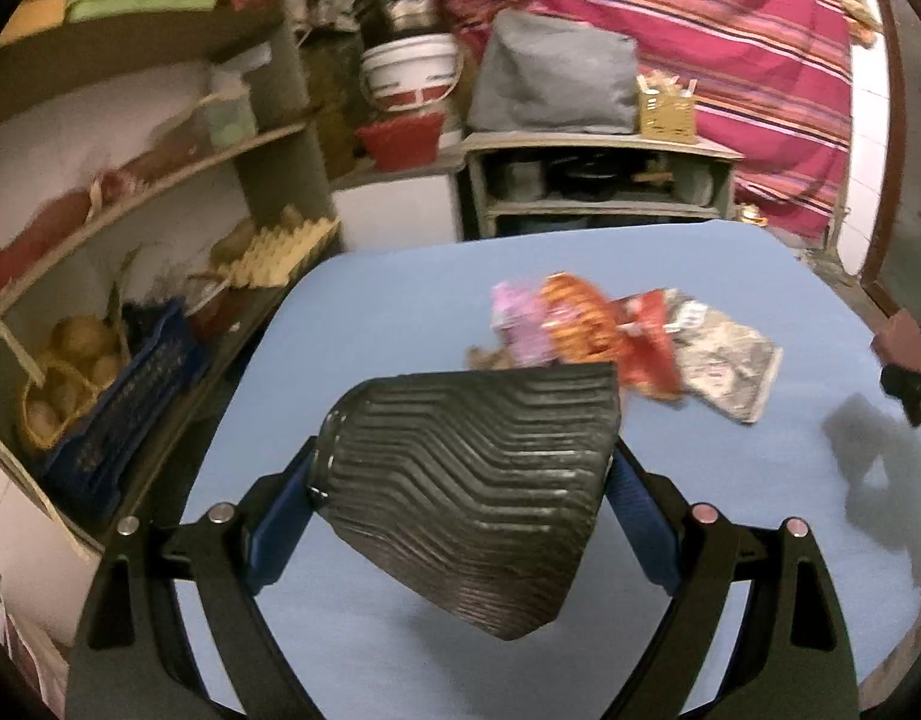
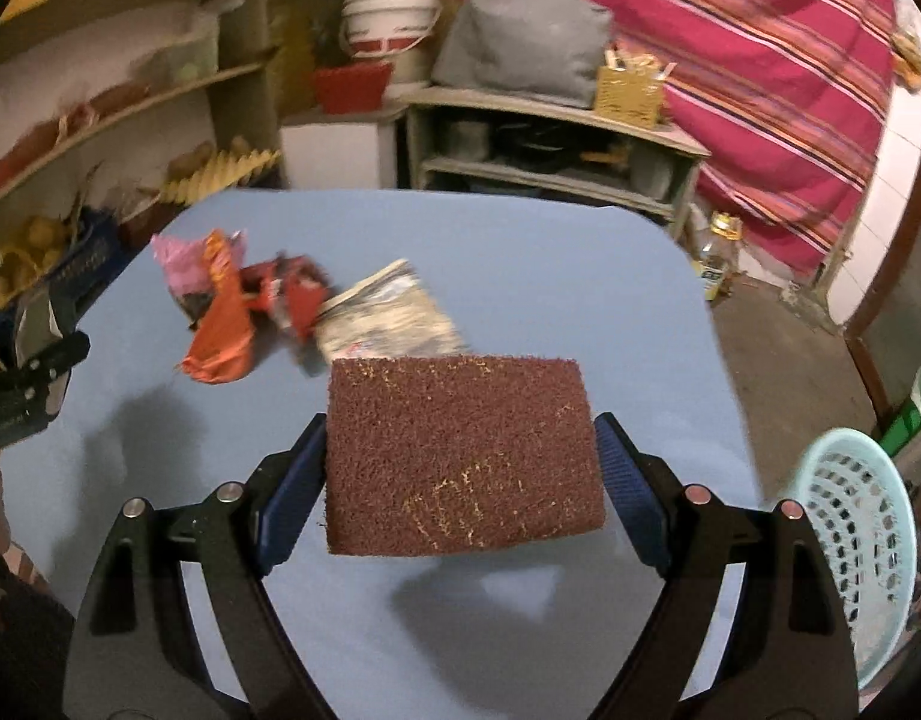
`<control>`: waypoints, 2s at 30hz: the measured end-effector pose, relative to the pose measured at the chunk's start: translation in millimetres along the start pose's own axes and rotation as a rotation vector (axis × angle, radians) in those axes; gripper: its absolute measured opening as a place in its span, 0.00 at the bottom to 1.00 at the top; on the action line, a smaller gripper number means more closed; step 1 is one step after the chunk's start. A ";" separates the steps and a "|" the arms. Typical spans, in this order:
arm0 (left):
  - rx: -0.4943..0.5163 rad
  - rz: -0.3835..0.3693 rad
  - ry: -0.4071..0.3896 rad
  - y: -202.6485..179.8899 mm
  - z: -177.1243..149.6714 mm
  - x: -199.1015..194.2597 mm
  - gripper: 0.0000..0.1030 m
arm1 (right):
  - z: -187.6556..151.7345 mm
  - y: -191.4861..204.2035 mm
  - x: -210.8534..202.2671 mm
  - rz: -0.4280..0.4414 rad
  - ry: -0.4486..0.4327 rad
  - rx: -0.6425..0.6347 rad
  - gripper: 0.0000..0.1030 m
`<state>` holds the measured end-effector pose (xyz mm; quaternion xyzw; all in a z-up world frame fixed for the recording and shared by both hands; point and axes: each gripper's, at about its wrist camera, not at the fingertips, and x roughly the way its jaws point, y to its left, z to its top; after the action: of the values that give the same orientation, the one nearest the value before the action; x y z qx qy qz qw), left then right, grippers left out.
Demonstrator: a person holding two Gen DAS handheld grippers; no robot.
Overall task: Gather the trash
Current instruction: 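Carry the cup in the left tool and pad in the right tool over the basket, then open the left tool to drop the cup while the right tool releases the pad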
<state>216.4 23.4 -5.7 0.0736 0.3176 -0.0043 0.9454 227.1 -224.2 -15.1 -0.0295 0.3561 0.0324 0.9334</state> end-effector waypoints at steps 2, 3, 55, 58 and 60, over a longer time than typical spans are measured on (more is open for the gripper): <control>0.004 -0.015 -0.007 -13.8 2.3 -5.6 0.86 | -3.1 -24.0 -13.3 -0.017 -0.008 0.026 0.82; 0.013 -0.033 -0.010 -27.7 4.2 -9.5 0.86 | -4.5 -39.1 -22.0 -0.032 -0.017 0.043 0.82; 0.341 -0.592 0.041 -478.4 37.3 -10.8 0.87 | -134.1 -346.5 -132.2 -0.336 -0.084 0.515 0.82; 0.342 -0.579 0.046 -473.0 37.6 -10.5 0.87 | -131.0 -344.5 -128.9 -0.331 -0.080 0.506 0.82; 0.322 -0.570 0.048 -460.4 38.3 -11.7 0.87 | -129.1 -343.2 -126.4 -0.330 -0.077 0.498 0.82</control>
<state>204.8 -437.8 -31.4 0.1303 0.3427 -0.3172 0.8746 75.4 -581.1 -15.9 0.1441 0.3079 -0.2070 0.9174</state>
